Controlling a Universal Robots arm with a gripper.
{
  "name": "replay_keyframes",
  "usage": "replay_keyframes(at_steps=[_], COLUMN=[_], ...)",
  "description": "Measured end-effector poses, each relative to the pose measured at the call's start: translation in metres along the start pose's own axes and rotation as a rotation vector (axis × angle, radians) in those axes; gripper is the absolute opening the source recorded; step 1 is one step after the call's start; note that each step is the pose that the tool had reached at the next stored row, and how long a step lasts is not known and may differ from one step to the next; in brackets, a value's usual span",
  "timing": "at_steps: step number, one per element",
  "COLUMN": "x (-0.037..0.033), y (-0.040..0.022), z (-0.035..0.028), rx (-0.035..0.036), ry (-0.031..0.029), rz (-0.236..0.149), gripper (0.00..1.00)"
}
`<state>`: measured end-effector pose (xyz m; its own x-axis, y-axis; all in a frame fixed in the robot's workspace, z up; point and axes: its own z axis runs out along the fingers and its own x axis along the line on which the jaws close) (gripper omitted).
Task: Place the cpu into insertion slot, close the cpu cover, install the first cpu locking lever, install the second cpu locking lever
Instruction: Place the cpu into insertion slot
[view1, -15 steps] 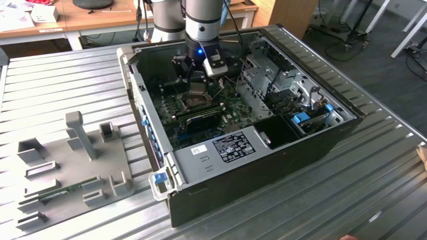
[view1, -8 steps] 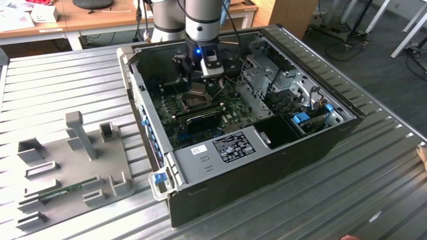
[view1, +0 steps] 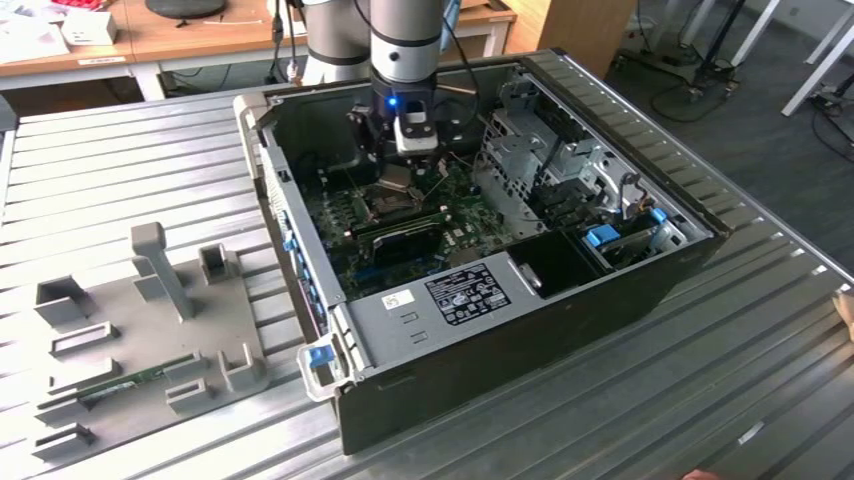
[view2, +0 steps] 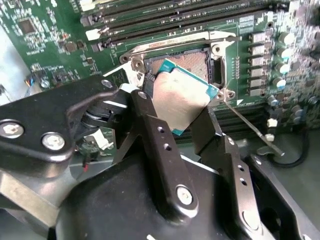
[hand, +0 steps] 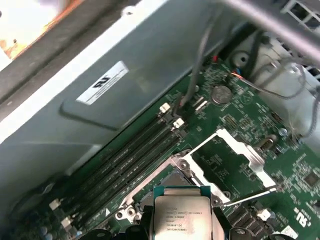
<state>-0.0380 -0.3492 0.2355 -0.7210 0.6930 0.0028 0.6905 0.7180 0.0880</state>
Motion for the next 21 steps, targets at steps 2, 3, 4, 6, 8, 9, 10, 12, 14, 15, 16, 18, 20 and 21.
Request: replay_keyframes(at_steps=[2,3,4,6,8,9,10,12,14,15,16,18,20,21], x=[0.0000,0.0000,0.0000,0.0000,0.0000,0.0000,0.0000,0.0000,0.0000,0.0000,0.0000,0.0000,0.0000,0.0000], y=[0.0000,0.0000,0.0000,0.0000,0.0000,0.0000,0.0000,0.0000,0.0000,0.0000,0.0000,0.0000,0.0000,0.0000], z=[0.0000,0.0000,0.0000,0.0000,0.0001,0.0001,0.0001,0.0001,0.0001,0.0001,0.0001,0.0001,0.0002,0.0002], rx=[0.0000,-0.0001,-0.0001,-0.0002,-0.0003,-0.0004,-0.0004,-0.0005,-0.0005,-0.0005,-0.0006,-0.0007,-0.0008,-0.0009], ry=[-0.0028,-0.0043,-0.0057,-0.0085,-0.0113,-0.0128,-0.0142,-0.0169,-0.0197,-0.0211,-0.0225,-0.0252,-0.0280,-0.0293], rz=[0.032,0.048,0.064,0.096,0.128,0.145,0.160,0.191,0.222,0.239,0.255,0.286,0.317,0.332], gripper=[0.54,0.54,0.54,0.54,0.54,0.54,0.54,0.54,0.54,0.54,0.54,0.54,0.54,0.54])
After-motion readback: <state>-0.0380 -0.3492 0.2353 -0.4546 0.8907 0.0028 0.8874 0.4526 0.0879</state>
